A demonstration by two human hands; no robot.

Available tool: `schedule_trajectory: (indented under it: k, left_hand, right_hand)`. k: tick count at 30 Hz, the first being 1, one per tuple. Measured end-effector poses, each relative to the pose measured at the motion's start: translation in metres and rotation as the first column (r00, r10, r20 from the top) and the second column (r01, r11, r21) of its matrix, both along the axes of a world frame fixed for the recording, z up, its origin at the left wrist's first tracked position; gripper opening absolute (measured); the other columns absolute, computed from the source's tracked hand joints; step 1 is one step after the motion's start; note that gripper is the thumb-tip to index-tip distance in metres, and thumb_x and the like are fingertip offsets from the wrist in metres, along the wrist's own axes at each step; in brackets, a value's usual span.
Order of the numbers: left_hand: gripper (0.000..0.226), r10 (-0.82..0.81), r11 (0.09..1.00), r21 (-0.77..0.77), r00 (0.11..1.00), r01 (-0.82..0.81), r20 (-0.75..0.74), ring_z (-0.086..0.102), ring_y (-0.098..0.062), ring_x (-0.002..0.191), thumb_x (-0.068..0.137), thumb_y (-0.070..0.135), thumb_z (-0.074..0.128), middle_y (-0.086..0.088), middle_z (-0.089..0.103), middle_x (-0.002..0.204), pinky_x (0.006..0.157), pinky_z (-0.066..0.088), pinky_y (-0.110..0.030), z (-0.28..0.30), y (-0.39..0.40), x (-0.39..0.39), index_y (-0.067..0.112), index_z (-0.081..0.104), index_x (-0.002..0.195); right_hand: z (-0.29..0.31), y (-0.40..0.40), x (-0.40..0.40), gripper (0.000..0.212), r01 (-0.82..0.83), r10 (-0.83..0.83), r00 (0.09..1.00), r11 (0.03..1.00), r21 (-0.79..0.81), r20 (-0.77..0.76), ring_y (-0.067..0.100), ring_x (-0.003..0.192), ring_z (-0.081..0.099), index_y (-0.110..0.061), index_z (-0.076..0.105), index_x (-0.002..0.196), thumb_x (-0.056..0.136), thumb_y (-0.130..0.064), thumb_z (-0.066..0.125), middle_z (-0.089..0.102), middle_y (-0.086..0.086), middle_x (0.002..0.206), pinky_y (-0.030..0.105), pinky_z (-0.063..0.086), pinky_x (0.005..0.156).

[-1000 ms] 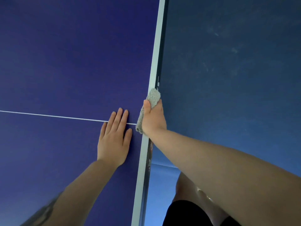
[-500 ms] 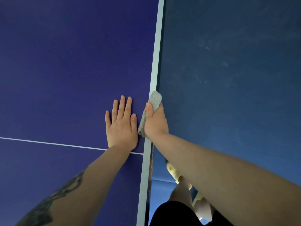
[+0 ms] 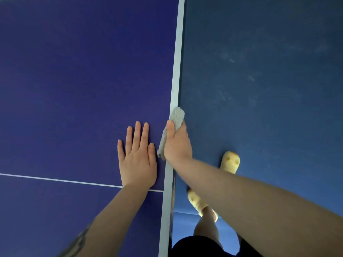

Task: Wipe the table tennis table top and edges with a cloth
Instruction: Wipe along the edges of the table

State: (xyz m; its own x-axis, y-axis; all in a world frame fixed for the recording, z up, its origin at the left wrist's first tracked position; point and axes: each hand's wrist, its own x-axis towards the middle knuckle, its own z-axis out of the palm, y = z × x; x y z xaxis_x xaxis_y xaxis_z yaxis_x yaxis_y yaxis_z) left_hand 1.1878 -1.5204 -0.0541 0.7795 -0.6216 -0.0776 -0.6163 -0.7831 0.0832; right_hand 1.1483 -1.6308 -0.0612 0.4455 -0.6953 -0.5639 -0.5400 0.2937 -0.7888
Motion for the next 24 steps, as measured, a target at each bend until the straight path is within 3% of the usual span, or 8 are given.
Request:
schedule_trajectory:
  k: [2, 4, 8, 13, 17, 19, 21, 24]
  left_hand:
    - [0.057, 0.002, 1.0, 0.004, 1.0, -0.002, -0.007, 0.0, -0.014, 0.151, 0.1, 0.04, 0.006, 0.009, 0.003, 0.163, 0.122, 0.007, -0.044, 0.0, 0.0, 0.002, 0.03, 0.004, 0.156]
    - [0.057, 0.008, 1.0, -0.003, 1.0, -0.008, -0.022, -0.001, -0.013, 0.151, 0.099, 0.04, 0.006, 0.009, 0.002, 0.163, 0.122, 0.005, -0.043, 0.0, -0.001, 0.003, 0.03, 0.005, 0.156]
    - [0.057, 0.004, 1.0, -0.002, 1.0, -0.004, -0.01, 0.001, -0.014, 0.151, 0.1, 0.04, 0.006, 0.008, 0.004, 0.163, 0.122, 0.005, -0.043, 0.002, -0.001, 0.001, 0.03, 0.007, 0.156]
    - [0.056, 0.015, 1.0, 0.015, 1.0, -0.015, -0.023, 0.003, -0.015, 0.151, 0.1, 0.04, 0.007, 0.008, 0.007, 0.163, 0.122, 0.007, -0.043, 0.003, -0.002, 0.001, 0.03, 0.007, 0.156]
    - [0.057, 0.006, 1.0, -0.008, 0.999, -0.006, -0.037, 0.019, -0.02, 0.148, 0.099, 0.04, 0.017, 0.003, 0.024, 0.16, 0.119, 0.017, -0.047, 0.008, 0.0, 0.004, 0.027, 0.022, 0.154]
    - [0.058, -0.018, 0.998, -0.057, 0.996, 0.013, -0.087, 0.024, -0.022, 0.143, 0.097, 0.043, 0.022, 0.001, 0.033, 0.157, 0.116, 0.023, -0.047, 0.016, -0.004, 0.015, 0.027, 0.03, 0.152]
    - [0.06, -0.064, 0.995, -0.081, 0.992, 0.055, -0.108, 0.022, -0.022, 0.143, 0.096, 0.047, 0.022, 0.002, 0.032, 0.157, 0.116, 0.022, -0.046, 0.021, -0.018, 0.036, 0.029, 0.03, 0.152]
    - [0.056, -0.105, 0.993, -0.059, 0.99, 0.1, -0.093, 0.005, -0.019, 0.15, 0.101, 0.045, 0.017, 0.006, 0.012, 0.163, 0.121, 0.007, -0.043, 0.016, -0.051, 0.072, 0.033, 0.014, 0.155]
  right_hand:
    - [0.008, 0.039, -0.03, 0.054, 0.043, -0.043, 0.999, 0.999, -0.001, 0.019, 0.008, 0.126, 0.051, -0.031, 0.03, 0.151, 0.102, -0.054, 0.03, 0.049, -0.014, 0.142, 0.026, 0.04, 0.096]
    - [0.014, 0.067, -0.046, 0.053, 0.075, -0.074, 0.997, 0.997, -0.012, 0.038, 0.005, 0.126, 0.05, -0.034, 0.031, 0.15, 0.101, -0.054, 0.029, 0.051, -0.017, 0.14, 0.025, 0.04, 0.099]
    - [0.004, 0.017, -0.003, 0.057, 0.075, -0.079, 0.995, 0.996, -0.055, -0.06, 0.016, 0.121, 0.056, -0.025, 0.039, 0.145, 0.1, -0.058, 0.025, 0.056, -0.006, 0.138, 0.034, 0.046, 0.095]
    - [-0.002, -0.021, 0.024, 0.062, 0.042, -0.042, 0.999, 0.998, -0.055, -0.002, 0.02, 0.123, 0.055, -0.023, 0.033, 0.149, 0.1, -0.06, 0.026, 0.051, -0.003, 0.144, 0.041, 0.048, 0.098]
    - [0.008, 0.05, -0.041, 0.053, 0.03, -0.028, 0.997, 0.999, -0.016, 0.07, -0.001, 0.122, 0.05, -0.035, 0.03, 0.149, 0.1, -0.055, 0.034, 0.049, -0.021, 0.137, 0.022, 0.041, 0.097]
    - [0.016, 0.064, -0.057, 0.048, 0.001, -0.003, 0.994, 1.0, 0.024, 0.106, -0.009, 0.119, 0.047, -0.04, 0.029, 0.146, 0.1, -0.052, 0.037, 0.049, -0.023, 0.137, 0.022, 0.04, 0.102]
    - [0.012, 0.04, -0.038, 0.05, -0.032, 0.031, 0.996, 0.999, 0.003, 0.079, -0.004, 0.122, 0.049, -0.037, 0.029, 0.147, 0.1, -0.053, 0.037, 0.048, -0.018, 0.141, 0.025, 0.04, 0.104]
    - [0.004, -0.023, 0.015, 0.065, -0.049, 0.05, 0.999, 0.999, -0.02, 0.018, 0.018, 0.134, 0.046, -0.023, 0.023, 0.154, 0.1, -0.057, 0.033, 0.041, -0.003, 0.153, 0.034, 0.04, 0.106]
